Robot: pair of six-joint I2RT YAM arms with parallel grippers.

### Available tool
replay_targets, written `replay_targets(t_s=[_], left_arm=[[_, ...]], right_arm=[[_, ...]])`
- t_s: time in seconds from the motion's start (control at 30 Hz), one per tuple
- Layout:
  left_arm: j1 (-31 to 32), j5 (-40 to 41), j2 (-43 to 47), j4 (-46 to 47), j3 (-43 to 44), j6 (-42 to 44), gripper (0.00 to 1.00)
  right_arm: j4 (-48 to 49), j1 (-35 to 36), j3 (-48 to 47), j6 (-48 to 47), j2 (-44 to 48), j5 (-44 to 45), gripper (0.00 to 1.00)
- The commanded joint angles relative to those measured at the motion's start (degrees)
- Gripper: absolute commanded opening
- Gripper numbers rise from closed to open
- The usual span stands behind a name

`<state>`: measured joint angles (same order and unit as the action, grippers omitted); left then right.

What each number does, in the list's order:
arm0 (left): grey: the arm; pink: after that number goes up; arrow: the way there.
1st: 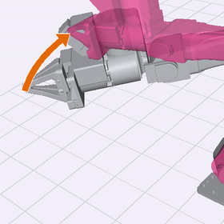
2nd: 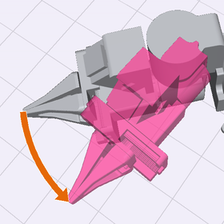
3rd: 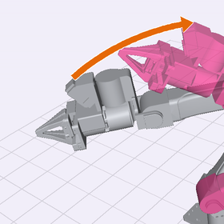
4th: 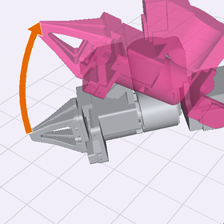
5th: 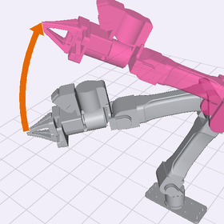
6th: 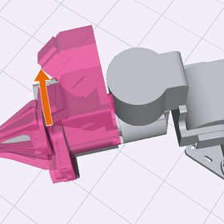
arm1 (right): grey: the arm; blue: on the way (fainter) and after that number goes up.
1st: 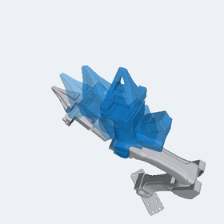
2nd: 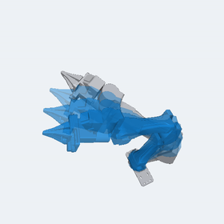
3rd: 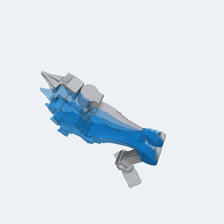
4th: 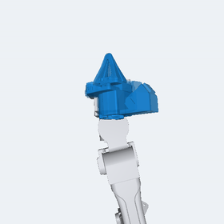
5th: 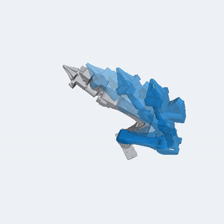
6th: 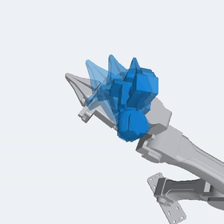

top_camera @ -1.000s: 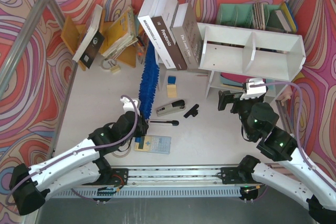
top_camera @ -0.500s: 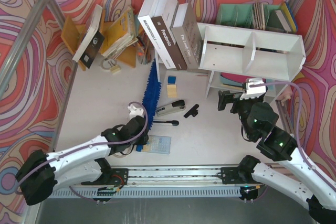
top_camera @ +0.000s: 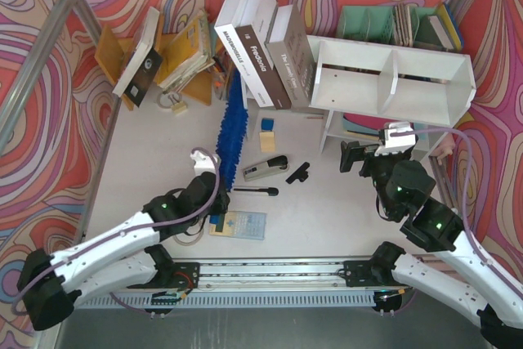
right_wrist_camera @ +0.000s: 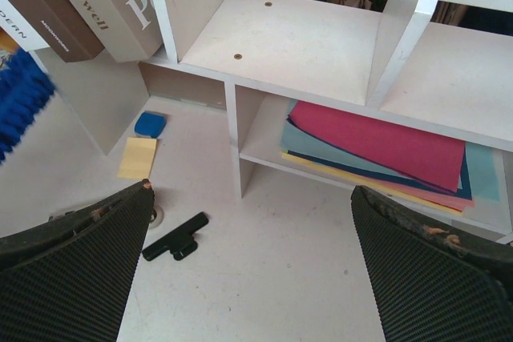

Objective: Dust the bookshelf with a duster

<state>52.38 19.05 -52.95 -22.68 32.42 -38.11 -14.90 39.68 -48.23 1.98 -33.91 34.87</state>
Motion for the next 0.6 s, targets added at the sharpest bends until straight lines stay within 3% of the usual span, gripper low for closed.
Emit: replay_targets(t_s=[0.0, 0.13, 0.57], left_arm=[[-0.1, 3.4, 5.0, 1.0, 2.4, 2.3, 0.00], [0.0, 2.0, 5.2, 1.3, 1.5, 1.6, 0.00], [-0.1, -6.8, -9.6, 4.2, -1.7, -2.5, 0.00]], right_arm=[[0.2, -0.2, 0.2, 0.5, 0.9, 0.5, 0.99], [0.4, -0.2, 0.2, 0.3, 0.8, 0.5, 0.99], [0.3, -0.2, 0.2, 0.3, 0.9, 0.7, 0.99]])
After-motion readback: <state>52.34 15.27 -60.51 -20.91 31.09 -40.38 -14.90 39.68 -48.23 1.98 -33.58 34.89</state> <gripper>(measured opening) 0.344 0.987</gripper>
